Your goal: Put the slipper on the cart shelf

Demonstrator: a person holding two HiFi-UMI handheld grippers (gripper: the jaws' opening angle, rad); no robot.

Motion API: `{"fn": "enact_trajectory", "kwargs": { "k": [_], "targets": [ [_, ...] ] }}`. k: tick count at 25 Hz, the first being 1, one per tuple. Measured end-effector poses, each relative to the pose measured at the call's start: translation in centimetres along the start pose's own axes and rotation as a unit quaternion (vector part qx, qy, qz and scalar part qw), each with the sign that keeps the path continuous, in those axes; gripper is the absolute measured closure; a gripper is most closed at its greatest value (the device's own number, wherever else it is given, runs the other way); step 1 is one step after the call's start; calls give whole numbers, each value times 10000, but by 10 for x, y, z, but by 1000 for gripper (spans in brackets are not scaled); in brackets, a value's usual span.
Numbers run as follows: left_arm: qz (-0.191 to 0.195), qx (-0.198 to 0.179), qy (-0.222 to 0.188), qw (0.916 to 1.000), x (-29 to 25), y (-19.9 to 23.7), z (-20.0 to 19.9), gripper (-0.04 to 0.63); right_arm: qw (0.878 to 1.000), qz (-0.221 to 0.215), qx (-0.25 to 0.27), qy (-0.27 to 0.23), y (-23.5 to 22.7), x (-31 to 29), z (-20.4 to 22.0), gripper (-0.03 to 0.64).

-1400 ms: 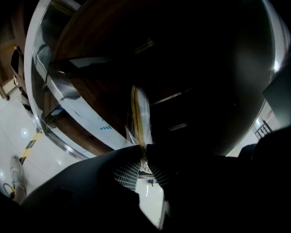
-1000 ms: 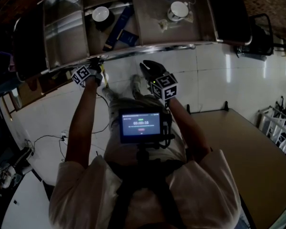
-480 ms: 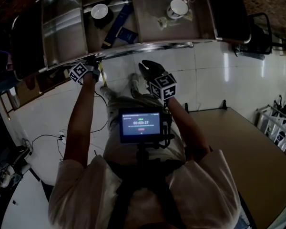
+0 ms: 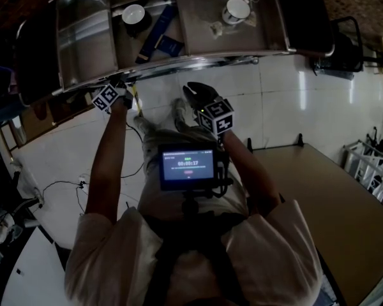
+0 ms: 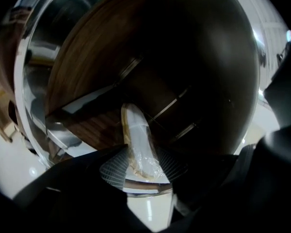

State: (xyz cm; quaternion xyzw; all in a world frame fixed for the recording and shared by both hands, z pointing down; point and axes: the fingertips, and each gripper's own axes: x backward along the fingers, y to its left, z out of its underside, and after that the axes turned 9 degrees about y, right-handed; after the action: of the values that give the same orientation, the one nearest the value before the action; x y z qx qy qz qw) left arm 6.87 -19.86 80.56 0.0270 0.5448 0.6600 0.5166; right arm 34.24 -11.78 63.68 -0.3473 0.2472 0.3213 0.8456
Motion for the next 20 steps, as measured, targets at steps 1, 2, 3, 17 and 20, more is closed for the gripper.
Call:
{"fn": "enact_trajectory", "kwargs": {
  "k": [1,2,3,17,20],
  "targets": [
    [-67,-132,13,9999,1,1,0,386,10000,-11,-5,-10,1,0,0,535],
    [-169,-296,48,9994,3,2,0,361,10000,-13,-16,3,2,0,1,535],
    [-310,-495,110,9982,5,4,0,336,10000,-10,-29,30,3,1,2,535],
    [-1067,-1522,406,9817,32,-3,11,304,10000,-40,-10,42,11,9,10,535],
    [-816,-1443,325,9856,44,-16,18,305,10000,-47,17,-7,11,11,11,535]
  ]
}}
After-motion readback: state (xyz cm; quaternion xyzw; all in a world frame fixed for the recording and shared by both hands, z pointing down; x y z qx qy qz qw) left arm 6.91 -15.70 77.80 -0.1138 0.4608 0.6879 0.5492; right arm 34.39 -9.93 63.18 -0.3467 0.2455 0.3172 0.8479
